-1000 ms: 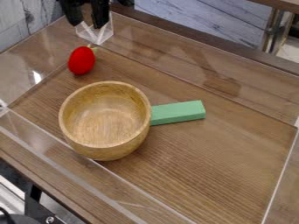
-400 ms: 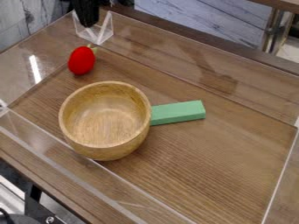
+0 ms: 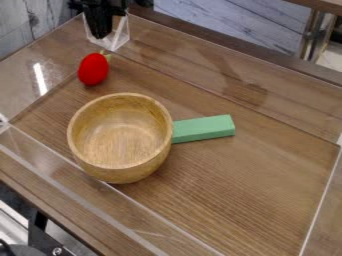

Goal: Move the red fruit to the left

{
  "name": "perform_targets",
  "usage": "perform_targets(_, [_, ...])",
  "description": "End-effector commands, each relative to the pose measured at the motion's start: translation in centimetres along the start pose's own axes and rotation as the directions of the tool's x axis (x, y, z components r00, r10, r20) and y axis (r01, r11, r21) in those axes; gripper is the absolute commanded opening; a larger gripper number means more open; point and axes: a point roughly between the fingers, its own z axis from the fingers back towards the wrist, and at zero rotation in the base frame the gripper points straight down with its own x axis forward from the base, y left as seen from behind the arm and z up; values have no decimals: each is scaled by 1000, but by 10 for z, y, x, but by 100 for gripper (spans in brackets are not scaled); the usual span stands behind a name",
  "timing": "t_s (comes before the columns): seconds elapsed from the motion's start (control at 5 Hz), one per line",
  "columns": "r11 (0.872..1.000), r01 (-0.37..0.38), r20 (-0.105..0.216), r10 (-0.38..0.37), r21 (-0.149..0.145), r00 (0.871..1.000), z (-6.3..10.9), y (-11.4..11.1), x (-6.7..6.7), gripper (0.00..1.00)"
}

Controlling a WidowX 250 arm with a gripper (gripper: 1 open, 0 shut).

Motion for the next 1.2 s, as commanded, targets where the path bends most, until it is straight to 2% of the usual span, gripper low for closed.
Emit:
perform_targets(0.0, [999,6,67,-9,42,998,21,5,9,0])
perform_targets(0.2, [999,8,61,-10,39,998,22,3,8,100])
perform_targets(0.4, [999,7,54,-9,36,999,22,0,7,100])
perform_targets(1.0, [1000,1,58,-1,10,998,41,-26,0,100])
